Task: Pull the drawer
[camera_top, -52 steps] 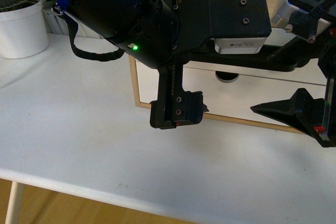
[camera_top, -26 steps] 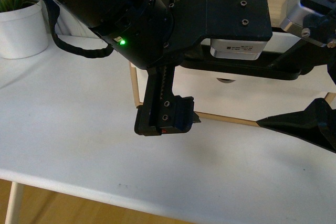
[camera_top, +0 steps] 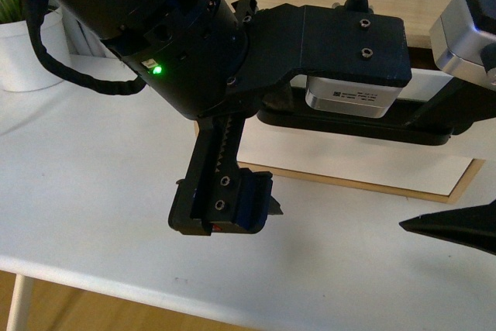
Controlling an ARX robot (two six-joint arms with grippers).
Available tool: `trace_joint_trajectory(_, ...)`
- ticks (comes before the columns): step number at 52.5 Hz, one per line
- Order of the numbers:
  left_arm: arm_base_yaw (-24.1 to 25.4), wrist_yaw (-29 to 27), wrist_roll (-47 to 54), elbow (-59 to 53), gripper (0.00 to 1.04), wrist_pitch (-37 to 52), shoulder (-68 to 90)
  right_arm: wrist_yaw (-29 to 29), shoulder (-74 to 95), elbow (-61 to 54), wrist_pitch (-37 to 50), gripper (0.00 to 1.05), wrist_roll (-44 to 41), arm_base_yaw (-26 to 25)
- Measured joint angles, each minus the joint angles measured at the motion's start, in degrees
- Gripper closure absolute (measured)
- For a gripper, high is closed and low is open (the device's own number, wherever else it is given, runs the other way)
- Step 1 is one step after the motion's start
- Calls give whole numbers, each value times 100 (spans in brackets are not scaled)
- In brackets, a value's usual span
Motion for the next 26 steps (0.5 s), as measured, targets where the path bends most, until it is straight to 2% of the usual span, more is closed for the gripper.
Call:
trace_joint_trajectory(13, -59, -83, 13, -50, 6, -175, -136, 9, -142, -2, -369, 9, -63, 20)
trace_joint_trajectory(26, -85, -101, -162, -402, 6, 463, -345, 15, -306, -85, -184, 9, 50, 22)
